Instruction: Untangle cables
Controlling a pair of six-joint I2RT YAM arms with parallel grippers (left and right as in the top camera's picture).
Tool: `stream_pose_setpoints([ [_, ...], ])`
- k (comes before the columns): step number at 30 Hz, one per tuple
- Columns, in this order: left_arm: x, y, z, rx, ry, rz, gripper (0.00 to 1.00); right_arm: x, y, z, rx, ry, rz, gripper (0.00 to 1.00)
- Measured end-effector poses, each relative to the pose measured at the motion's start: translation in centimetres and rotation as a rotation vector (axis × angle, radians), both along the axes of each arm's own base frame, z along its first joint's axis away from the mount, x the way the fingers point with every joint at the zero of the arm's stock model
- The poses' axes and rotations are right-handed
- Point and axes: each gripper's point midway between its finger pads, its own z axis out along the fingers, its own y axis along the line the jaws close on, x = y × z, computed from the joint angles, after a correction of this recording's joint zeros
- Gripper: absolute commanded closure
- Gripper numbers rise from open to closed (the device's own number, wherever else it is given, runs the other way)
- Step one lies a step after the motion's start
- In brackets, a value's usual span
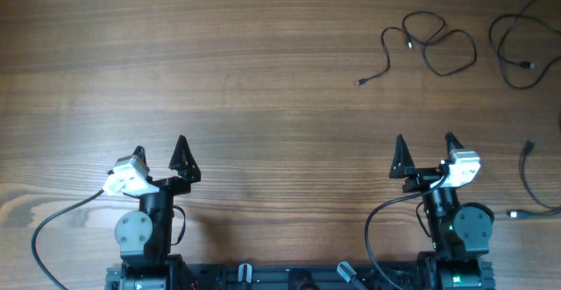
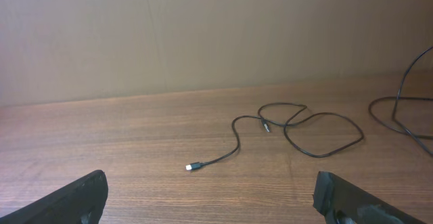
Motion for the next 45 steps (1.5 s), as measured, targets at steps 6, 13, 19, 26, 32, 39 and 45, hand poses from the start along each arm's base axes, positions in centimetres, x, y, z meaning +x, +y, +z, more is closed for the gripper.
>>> stream_pose_setpoints([
  [6,0.0,0.0,0.0,0.0,0.0,0.0,0.0,0.0,0.0,0.0,-0.01,-0.001,0.0,0.0],
  [13,0.0,0.0,0.0,0.0,0.0,0.0,0.0,0.0,0.2,0.0,-0.101,-0.01,0.014,0.0],
  [19,0.0,0.0,0.0,0.0,0.0,0.0,0.0,-0.3,1.2,0.6,-0.2,-0.05,0.074,0.0],
  [26,0.0,0.0,0.0,0.0,0.0,0.0,0.0,-0.4,2.0,0.7,-0.274,-0.068,0.122,0.0],
  [32,0.0,0.0,0.0,0.0,0.0,0.0,0.0,-0.2,0.9,0.6,-0.212,-0.047,0.056,0.0],
  [39,0.0,0.0,0.0,0.0,0.0,0.0,0.0,-0.2,0.7,0.6,-0.201,-0.045,0.045,0.0],
  [45,0.0,0.0,0.0,0.0,0.0,0.0,0.0,-0.2,0.7,0.6,-0.201,-0.045,0.045,0.0],
])
